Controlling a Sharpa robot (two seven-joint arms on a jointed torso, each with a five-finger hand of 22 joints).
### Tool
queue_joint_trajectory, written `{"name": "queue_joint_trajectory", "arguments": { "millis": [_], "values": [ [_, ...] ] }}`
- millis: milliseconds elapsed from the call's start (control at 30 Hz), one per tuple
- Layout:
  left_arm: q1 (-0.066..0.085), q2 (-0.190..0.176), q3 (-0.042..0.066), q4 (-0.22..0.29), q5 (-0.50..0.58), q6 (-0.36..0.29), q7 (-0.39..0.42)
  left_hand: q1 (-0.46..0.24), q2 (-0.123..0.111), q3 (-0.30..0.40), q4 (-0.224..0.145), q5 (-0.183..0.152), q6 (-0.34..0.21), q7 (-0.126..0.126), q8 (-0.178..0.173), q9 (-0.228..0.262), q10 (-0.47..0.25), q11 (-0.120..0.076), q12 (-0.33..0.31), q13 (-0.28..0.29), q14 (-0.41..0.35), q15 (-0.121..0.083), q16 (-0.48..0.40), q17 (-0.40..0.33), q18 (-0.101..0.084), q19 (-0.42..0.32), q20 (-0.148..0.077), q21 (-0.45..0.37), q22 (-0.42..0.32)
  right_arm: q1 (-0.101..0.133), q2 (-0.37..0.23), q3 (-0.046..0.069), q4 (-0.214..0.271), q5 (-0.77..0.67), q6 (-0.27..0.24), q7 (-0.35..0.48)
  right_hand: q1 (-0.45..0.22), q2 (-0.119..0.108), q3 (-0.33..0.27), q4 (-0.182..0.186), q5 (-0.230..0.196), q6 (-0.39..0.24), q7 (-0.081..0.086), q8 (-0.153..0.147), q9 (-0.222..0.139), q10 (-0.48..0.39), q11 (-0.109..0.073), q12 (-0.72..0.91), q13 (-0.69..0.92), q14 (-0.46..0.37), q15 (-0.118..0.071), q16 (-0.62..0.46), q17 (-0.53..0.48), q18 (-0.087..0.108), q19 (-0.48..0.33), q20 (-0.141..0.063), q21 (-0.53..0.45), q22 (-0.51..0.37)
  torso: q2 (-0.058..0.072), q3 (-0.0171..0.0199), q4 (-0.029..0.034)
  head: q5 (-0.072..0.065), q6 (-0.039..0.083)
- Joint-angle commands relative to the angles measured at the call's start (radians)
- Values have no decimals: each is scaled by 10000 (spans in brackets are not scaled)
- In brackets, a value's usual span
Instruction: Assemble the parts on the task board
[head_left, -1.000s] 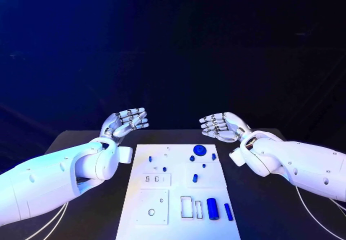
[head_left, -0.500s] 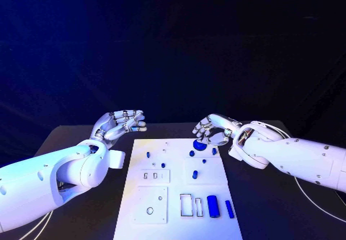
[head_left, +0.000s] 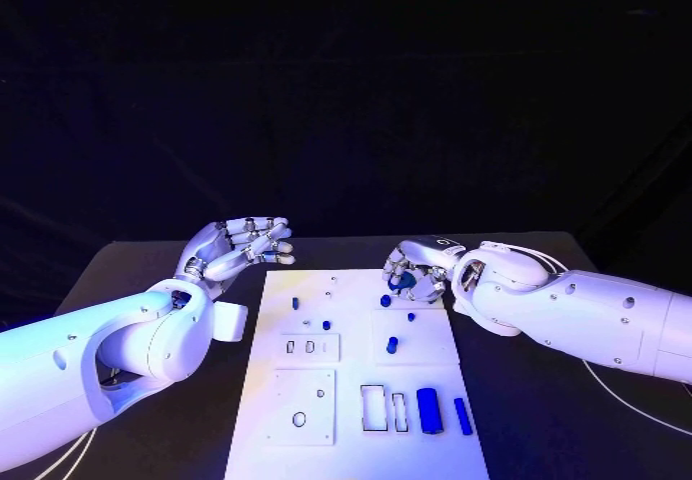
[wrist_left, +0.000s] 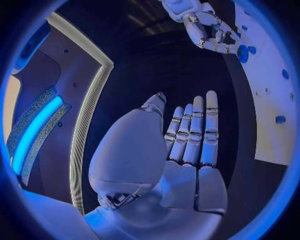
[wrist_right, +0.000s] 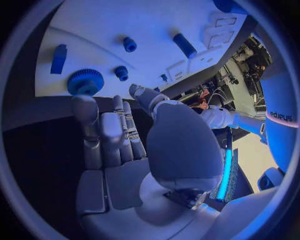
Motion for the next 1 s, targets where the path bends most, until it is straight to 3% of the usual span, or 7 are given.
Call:
{"name": "queue_joint_trajectory", "arguments": {
  "millis": [33,267,733,1000],
  "values": [
    [52,-19,12,55,21,222,21,-7,-88,72,-12,-44,13,121,-65,11,-14,-1,-74,-19,-102,-6,57,62,97,7,-24,103,55,5,102,4,-71,-838,515,-614,25,-114,54,108,95,-73,-24,-47,147,-113,1,-32,42,520,45,905,891,-193,269,23,710,947,99,-3,22,-28,-28],
    [88,-24,13,47,34,257,7,-18,-96,75,-10,-46,-4,130,-77,13,-43,8,-80,-24,-136,-1,94,116,93,-17,-25,174,99,-8,244,-1,-188,-964,625,-760,54,-139,116,177,130,-91,-8,-46,281,-194,17,-40,73,559,52,1512,1530,-306,505,67,1285,1741,138,-13,76,-54,-70],
    [113,-40,13,-21,119,264,-31,-40,-102,82,-10,-47,-41,148,-101,17,-115,26,-88,-39,-217,14,149,211,88,-78,-21,301,178,-59,462,-23,-296,-1007,835,-749,62,-125,166,266,118,-87,6,-34,415,-205,20,-17,117,588,45,1951,1986,-406,722,136,1786,2441,198,-4,43,17,-113],
    [124,-38,13,-47,135,263,-56,-42,-103,82,-10,-47,-43,149,-103,18,-120,27,-89,-40,-223,15,152,217,87,-83,-20,309,183,-107,537,-37,-360,-968,978,-719,66,-96,193,296,118,-55,9,-14,455,-173,16,-11,133,585,42,2016,2042,-415,738,145,1852,2530,220,1,58,33,-204]
  ]
}}
